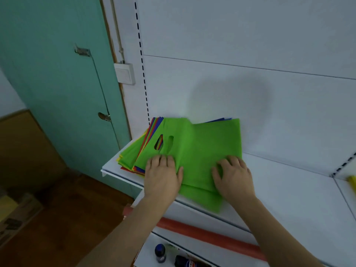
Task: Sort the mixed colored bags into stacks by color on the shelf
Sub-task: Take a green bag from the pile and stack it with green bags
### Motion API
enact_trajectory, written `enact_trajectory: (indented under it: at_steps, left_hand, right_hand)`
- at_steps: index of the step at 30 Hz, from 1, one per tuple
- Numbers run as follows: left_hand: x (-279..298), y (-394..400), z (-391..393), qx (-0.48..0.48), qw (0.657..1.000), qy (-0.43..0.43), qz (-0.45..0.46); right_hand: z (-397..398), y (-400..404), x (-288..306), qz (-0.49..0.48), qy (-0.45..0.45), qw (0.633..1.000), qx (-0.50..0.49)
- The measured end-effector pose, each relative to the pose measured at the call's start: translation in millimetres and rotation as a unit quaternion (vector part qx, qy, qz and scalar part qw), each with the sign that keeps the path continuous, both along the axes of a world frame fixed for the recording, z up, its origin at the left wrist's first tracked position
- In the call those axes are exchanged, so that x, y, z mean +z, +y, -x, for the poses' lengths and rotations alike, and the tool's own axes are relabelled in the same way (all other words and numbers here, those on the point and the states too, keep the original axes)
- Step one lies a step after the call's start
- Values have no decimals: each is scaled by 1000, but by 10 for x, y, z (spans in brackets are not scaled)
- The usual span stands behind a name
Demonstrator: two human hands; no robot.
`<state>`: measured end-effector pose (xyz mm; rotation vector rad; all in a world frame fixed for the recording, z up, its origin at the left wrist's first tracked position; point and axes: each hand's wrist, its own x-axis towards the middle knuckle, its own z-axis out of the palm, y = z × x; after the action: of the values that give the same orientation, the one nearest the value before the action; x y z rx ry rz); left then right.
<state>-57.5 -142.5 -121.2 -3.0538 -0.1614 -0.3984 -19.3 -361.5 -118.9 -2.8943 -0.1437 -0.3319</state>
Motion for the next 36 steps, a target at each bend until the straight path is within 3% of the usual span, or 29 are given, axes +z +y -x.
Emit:
enact_trajectory:
  at_steps: [11, 15, 19, 28, 32, 36]
  left_hand:
    - [12, 115, 25, -20, 1000, 6, 8]
    - [-15, 95, 17, -53, 998, -9, 37]
    - [60, 101, 1, -59, 994, -19, 87]
    - [137, 106, 76, -126, 982, -50, 131]
    - [143, 116, -4, -93, 983, -63, 146]
    - [183, 163, -174, -60, 987, -24, 146]
  right_hand:
    - [211, -78, 3, -77, 25, 984, -157]
    - [220, -114, 48, -179, -4, 968, -176]
    - [84, -275, 115, -268, 33, 939, -214]
    - [-5, -677, 102, -236, 85, 945, -209]
    - [22, -821, 88, -235, 27, 948, -212]
    - [129, -878, 153, -273, -59, 944, -176]
